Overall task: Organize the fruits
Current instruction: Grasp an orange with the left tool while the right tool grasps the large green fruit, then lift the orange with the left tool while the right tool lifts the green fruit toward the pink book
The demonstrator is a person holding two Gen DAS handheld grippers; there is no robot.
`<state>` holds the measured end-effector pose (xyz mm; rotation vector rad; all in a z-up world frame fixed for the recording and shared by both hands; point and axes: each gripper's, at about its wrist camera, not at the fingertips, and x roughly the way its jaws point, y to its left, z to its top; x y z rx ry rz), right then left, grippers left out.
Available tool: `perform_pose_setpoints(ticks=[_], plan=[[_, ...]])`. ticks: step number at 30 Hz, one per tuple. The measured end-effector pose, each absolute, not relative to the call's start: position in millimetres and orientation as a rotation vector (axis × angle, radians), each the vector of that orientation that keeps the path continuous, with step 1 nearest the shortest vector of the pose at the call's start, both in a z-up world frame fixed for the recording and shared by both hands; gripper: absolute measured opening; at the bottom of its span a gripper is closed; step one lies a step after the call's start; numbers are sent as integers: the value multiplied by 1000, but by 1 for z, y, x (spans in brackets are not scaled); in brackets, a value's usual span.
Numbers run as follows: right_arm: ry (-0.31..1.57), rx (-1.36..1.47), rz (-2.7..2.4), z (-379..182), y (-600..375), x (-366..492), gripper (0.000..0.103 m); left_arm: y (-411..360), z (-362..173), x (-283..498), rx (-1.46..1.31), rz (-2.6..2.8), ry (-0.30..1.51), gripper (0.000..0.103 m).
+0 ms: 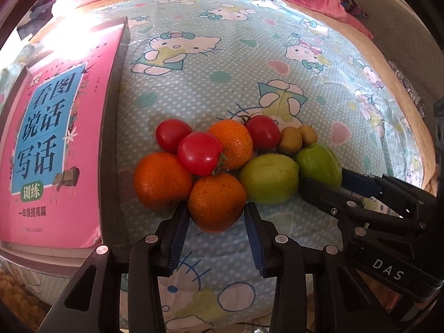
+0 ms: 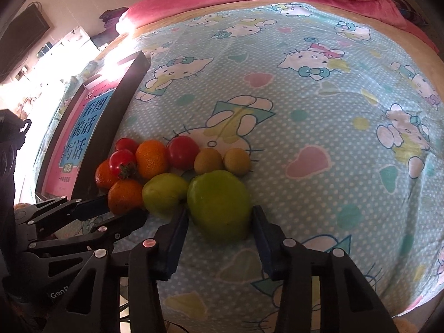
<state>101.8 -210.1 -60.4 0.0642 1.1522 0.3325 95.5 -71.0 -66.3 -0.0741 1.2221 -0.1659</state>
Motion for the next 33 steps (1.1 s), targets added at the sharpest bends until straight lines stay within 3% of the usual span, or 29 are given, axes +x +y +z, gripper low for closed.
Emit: perform_pose_setpoints(ticks=[14, 16, 20, 23, 27, 33], plan=[[1061, 185, 323, -45, -226, 88, 44, -58, -59, 81, -129, -216, 1213, 41], [1050, 183, 326, -43, -225, 88, 31, -56, -57, 77, -128, -221, 1212, 41], [1052, 188, 328, -43, -224, 88, 31, -55, -55, 73, -129, -229, 1213, 41], [1067, 222, 326, -46, -227, 90, 33, -55, -53, 70, -125, -237, 1213, 41], [1128, 248, 317, -58, -227, 96, 55, -58, -52, 68, -119, -246, 1212, 41], [1125, 161, 300, -63, -210, 100, 54, -56, -50, 67, -127, -253, 1209, 41]])
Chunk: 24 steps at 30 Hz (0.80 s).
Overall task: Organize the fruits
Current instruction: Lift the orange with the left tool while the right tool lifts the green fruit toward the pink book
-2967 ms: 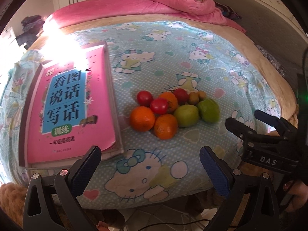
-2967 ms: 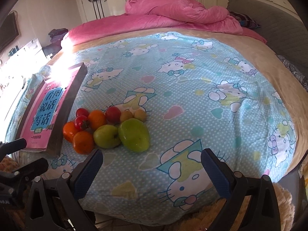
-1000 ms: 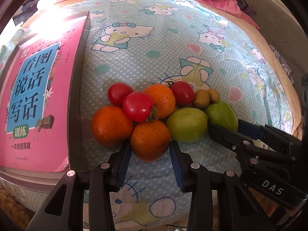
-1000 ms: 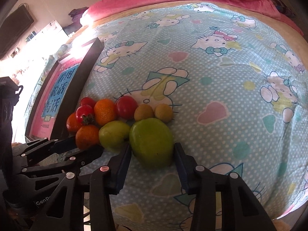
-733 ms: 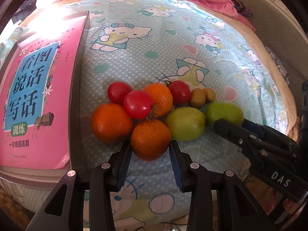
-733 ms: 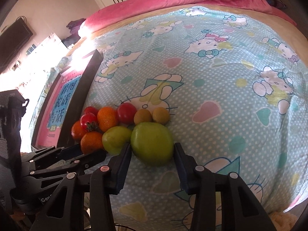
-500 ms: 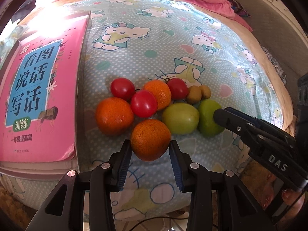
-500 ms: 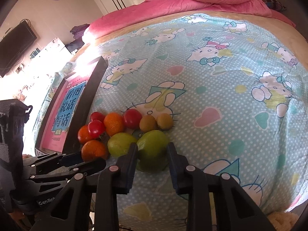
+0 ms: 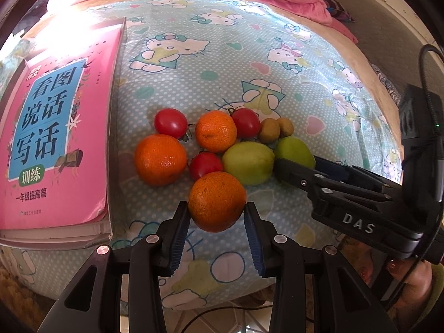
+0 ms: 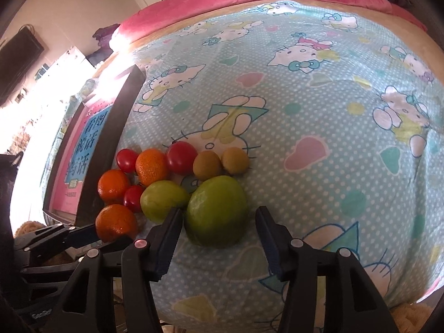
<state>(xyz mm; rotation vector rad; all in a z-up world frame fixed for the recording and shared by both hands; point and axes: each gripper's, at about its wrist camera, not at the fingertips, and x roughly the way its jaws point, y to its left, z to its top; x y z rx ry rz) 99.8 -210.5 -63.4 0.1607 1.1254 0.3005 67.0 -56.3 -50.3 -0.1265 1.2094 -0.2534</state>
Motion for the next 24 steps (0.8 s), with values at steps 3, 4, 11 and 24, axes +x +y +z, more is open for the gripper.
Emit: perform_pose_setpoints(ticks=[3, 4, 11, 24], plan=[[1120, 162, 308, -65, -209, 100, 46, -53, -50, 67, -139, -252, 1212, 41], [1118, 166, 311, -65, -209, 100, 46, -52, -50, 66, -143, -252, 1213, 41], [1070, 221, 309, -55, -219, 94, 46, -40, -45, 62, -172, -253, 1213, 41], [907, 315, 368, -25, -224, 82, 46, -26, -22, 55, -186, -250, 1157, 41]])
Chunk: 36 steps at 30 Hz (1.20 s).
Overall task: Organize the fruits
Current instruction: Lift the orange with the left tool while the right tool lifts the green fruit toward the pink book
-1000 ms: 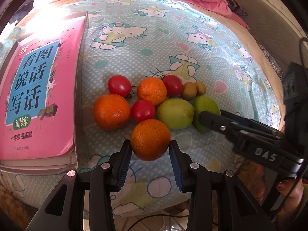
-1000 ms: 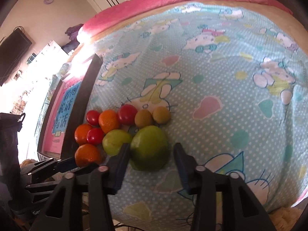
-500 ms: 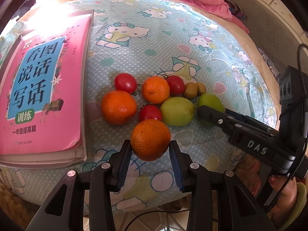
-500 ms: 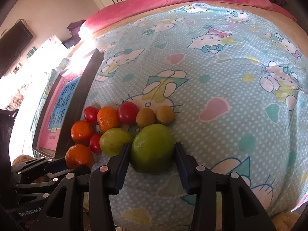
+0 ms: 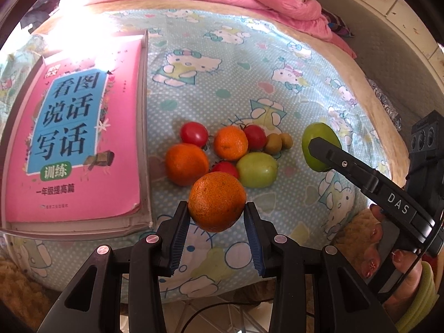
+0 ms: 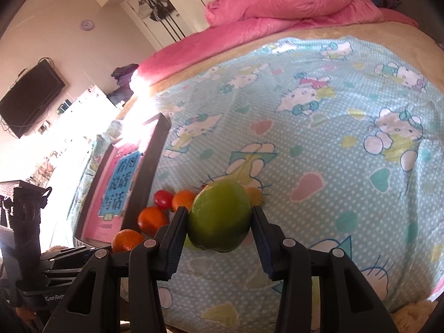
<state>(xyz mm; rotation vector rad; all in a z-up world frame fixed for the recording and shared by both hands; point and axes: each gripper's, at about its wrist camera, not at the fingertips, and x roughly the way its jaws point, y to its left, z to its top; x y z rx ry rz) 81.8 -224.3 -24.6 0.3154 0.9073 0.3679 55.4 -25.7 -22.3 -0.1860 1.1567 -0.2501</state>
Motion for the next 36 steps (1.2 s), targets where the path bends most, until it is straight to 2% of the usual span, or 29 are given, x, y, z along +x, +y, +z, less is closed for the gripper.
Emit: perform_pose_setpoints(ticks=[11, 36], plan=[[837, 286, 449, -9, -199, 69, 46, 8, -2, 51, -212, -184, 1095, 41], [838, 181, 644, -7, -103, 49, 46, 108, -5, 45, -328, 39, 1065, 41]])
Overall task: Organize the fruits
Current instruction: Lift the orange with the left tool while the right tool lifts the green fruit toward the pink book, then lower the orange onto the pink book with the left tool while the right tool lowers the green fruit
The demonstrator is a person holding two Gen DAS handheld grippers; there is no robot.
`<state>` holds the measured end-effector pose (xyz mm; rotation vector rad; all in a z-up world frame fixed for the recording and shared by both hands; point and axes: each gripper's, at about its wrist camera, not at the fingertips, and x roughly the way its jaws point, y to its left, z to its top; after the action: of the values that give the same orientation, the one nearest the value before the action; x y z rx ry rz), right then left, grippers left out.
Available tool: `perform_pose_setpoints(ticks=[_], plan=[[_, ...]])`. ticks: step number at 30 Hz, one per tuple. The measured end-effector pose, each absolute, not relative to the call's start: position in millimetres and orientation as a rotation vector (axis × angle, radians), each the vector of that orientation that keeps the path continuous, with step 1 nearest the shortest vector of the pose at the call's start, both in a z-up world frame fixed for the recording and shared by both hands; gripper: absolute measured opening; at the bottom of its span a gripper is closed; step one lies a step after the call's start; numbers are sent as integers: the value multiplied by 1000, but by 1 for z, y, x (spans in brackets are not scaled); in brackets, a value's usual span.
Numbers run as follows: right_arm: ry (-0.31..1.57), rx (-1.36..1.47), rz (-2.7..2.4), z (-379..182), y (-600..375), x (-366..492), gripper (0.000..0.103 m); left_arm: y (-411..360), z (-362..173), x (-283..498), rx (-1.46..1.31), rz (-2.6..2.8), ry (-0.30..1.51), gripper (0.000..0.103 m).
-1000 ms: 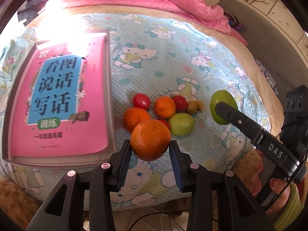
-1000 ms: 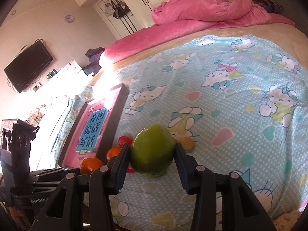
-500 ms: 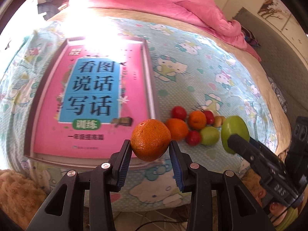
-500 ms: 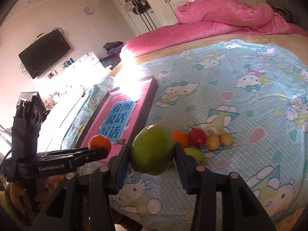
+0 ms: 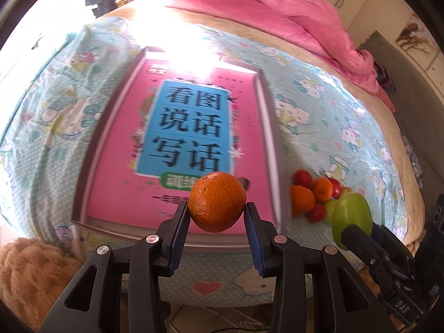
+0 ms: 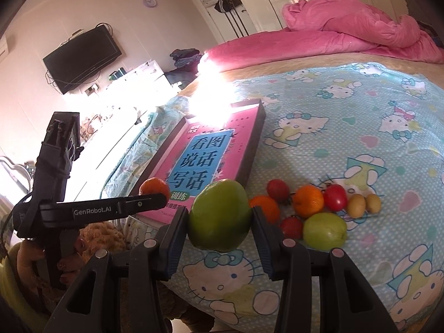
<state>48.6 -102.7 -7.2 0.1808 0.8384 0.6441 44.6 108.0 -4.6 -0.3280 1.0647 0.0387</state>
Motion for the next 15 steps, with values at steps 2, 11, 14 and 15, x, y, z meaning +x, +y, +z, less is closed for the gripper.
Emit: perform_pose_setpoints(ticks=[2, 11, 14, 15], plan=[[835, 174, 653, -7, -96, 49, 46, 115, -5, 45, -338, 59, 1061, 41], [834, 124, 705, -8, -61, 49, 46, 147, -11, 45, -381, 122, 1064, 41], [841, 115, 716, -11, -53, 49, 46, 155, -14, 46, -390, 142, 1072, 41], [844, 113, 718, -12, -51, 50, 46, 158, -16, 46, -391, 149, 1077, 41]])
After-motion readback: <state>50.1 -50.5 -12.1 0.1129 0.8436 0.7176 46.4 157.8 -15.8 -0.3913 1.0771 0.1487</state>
